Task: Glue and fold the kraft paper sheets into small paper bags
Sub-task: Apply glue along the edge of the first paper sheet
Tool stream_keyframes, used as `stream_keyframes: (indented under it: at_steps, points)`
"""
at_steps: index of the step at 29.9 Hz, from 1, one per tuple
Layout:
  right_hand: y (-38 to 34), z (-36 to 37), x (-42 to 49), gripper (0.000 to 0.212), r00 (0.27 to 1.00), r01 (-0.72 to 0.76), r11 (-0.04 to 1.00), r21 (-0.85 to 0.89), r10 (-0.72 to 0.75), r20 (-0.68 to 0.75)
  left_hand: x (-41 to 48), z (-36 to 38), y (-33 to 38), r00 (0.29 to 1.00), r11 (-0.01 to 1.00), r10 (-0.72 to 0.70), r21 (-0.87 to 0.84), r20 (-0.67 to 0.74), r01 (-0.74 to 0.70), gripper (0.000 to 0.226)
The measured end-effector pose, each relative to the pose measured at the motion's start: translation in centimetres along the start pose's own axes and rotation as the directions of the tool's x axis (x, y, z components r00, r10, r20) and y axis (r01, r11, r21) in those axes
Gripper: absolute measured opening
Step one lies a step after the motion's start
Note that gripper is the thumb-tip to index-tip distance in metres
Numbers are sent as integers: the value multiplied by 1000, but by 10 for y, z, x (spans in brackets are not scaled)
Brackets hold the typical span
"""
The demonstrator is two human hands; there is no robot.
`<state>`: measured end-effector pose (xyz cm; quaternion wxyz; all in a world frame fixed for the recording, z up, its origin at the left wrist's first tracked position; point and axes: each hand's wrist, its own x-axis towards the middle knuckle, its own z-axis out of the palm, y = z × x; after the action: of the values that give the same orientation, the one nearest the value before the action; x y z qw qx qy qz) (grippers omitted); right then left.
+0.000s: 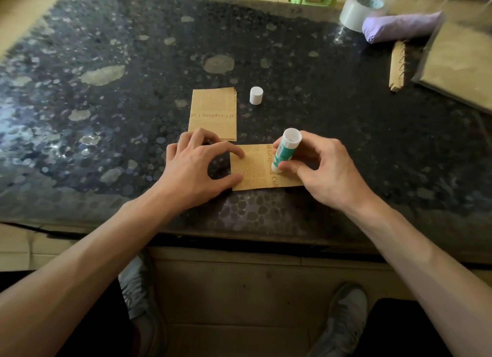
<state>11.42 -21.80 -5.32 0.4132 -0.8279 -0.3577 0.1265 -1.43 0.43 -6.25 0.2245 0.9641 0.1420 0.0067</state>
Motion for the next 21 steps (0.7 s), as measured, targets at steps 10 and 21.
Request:
stream_keyframes:
  at_steps: [10,21]
  points:
    - [2,-8,-9,34,996,19,1000,7,-19,88,1,0,0,1000,1000,5,-4,0,-5,47]
    - [1,-14,-17,31,991,50,998,36,-54,123,2,-2,1,1000,1000,3,-10,16,-3,48]
